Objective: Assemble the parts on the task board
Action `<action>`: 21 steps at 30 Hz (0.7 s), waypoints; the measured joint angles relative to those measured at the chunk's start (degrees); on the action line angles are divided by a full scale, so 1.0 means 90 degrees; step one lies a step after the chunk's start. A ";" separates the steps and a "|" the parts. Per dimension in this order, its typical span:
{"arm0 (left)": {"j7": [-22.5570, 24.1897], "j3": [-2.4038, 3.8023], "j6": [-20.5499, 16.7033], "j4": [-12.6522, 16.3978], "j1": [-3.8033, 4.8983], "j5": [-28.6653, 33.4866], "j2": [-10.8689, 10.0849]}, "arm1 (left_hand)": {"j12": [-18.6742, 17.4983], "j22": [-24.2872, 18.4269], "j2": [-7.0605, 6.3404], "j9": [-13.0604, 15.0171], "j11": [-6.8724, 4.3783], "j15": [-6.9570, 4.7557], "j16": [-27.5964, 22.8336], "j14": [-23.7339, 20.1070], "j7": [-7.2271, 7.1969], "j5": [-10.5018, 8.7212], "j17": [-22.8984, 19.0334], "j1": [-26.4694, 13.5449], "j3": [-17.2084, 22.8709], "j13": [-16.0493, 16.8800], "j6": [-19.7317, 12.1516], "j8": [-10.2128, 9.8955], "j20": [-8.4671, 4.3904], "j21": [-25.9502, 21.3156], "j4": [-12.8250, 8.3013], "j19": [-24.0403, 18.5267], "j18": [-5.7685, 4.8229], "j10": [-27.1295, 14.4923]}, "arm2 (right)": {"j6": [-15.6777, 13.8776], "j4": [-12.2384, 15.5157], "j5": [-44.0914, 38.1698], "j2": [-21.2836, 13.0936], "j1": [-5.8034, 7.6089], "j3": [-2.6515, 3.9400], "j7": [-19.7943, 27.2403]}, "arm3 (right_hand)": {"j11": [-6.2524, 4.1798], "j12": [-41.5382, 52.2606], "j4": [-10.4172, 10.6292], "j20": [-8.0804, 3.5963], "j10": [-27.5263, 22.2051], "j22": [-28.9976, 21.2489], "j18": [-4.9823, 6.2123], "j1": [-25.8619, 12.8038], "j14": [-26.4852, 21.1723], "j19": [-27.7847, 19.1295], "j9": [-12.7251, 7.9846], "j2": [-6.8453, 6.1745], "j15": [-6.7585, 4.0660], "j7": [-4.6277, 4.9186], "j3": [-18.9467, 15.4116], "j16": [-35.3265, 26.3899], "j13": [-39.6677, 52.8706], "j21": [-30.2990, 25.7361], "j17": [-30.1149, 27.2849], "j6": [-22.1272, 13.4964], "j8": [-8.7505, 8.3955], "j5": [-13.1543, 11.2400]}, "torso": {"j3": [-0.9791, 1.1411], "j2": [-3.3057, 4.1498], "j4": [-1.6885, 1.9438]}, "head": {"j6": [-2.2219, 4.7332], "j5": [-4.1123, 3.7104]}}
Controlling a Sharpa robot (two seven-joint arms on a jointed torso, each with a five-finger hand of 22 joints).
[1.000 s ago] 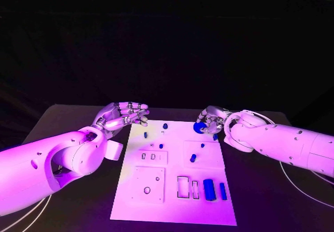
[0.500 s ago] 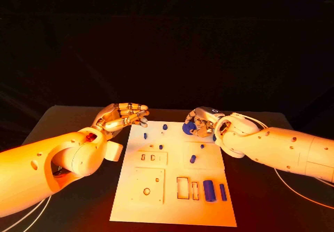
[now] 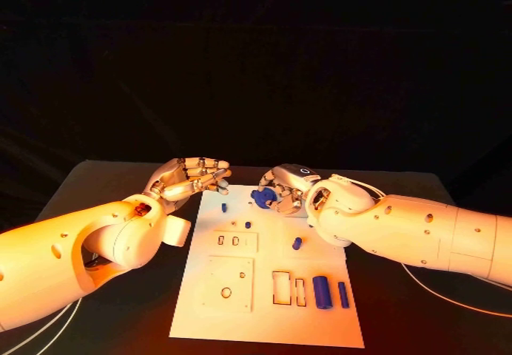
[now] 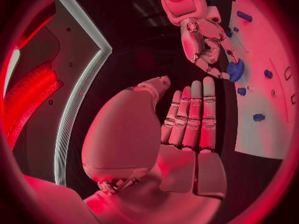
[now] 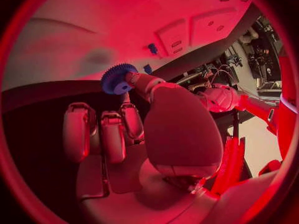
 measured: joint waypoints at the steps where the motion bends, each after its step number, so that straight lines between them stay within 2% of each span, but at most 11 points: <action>1: -0.0001 0.0000 0.0001 -0.0001 0.0000 0.0000 0.0008 | 0.0000 0.0000 0.0000 0.0000 0.0000 0.0000 0.0000 0.0000 0.0000 0.0000 0.0000 0.0000 0.0000 0.0000 0.0000 0.0000 0.0000 0.0000 0.0000 0.0000 0.0000 0.0000 | -0.0003 -0.0011 -0.0013 0.0049 0.0000 0.0000 -0.0009 | 0.0000 0.0000 0.0000 0.0000 0.0000 0.0000 0.0000 0.0000 0.0000 0.0000 0.0000 0.0000 0.0000 0.0000 0.0000 0.0000 0.0000 0.0000 0.0002 0.0000 0.0000 -0.0001 | -0.0003 0.0000 0.0000 | 0.0002 0.0000; 7: -0.0005 0.0000 0.0010 -0.0009 0.0000 -0.0001 0.0055 | 0.0000 0.0008 0.0000 0.0000 0.0024 0.0000 0.0000 0.0000 0.0000 0.0000 0.0009 0.0000 0.0000 0.0006 0.0000 0.0000 0.0000 0.0000 0.0000 0.0000 0.0000 -0.0024 | -0.0012 -0.0249 -0.0073 0.0399 -0.0020 0.0000 -0.0042 | 0.0000 0.0000 0.0000 0.0000 0.0000 0.0005 0.0000 -0.0033 0.0000 0.0000 0.0000 -0.0033 0.0000 -0.0011 0.0000 0.0000 0.0009 0.0000 0.0004 0.0012 0.0005 -0.0002 | -0.0006 0.0000 0.0004 | 0.0010 -0.0004; 13: -0.0008 0.0000 0.0018 -0.0018 0.0001 -0.0001 0.0076 | 0.0000 0.0008 0.0000 -0.0001 0.0024 0.0000 0.0000 0.0000 0.0000 0.0000 0.0009 0.0000 0.0000 0.0005 0.0000 0.0000 0.0000 0.0000 0.0000 0.0000 0.0000 -0.0024 | -0.0011 -0.0599 -0.0101 0.0705 -0.0111 -0.0003 -0.0045 | 0.0000 0.0000 0.0000 0.0000 0.0000 0.0005 0.0001 -0.0034 0.0000 0.0000 0.0000 -0.0033 0.0000 -0.0015 -0.0001 0.0000 0.0023 0.0000 0.0004 0.0016 0.0005 -0.0003 | -0.0006 0.0004 0.0012 | 0.0016 -0.0005; 21: -0.0013 0.0000 0.0028 -0.0028 0.0001 -0.0001 0.0114 | 0.0000 0.0008 0.0000 -0.0001 0.0024 0.0000 -0.0024 0.0000 0.0000 0.0000 0.0008 0.0000 0.0000 0.0005 0.0000 0.0000 0.0000 0.0000 0.0000 0.0000 0.0000 -0.0024 | 0.0007 -0.0895 -0.0114 0.0939 -0.0220 -0.0011 -0.0041 | 0.0017 -0.0001 0.0000 0.0000 0.0017 0.0004 0.0002 -0.0087 0.0000 -0.0001 0.0000 -0.0047 0.0000 -0.0022 -0.0001 0.0000 0.0031 0.0000 0.0003 0.0024 0.0006 -0.0014 | -0.0004 0.0007 0.0009 | -0.0001 0.0012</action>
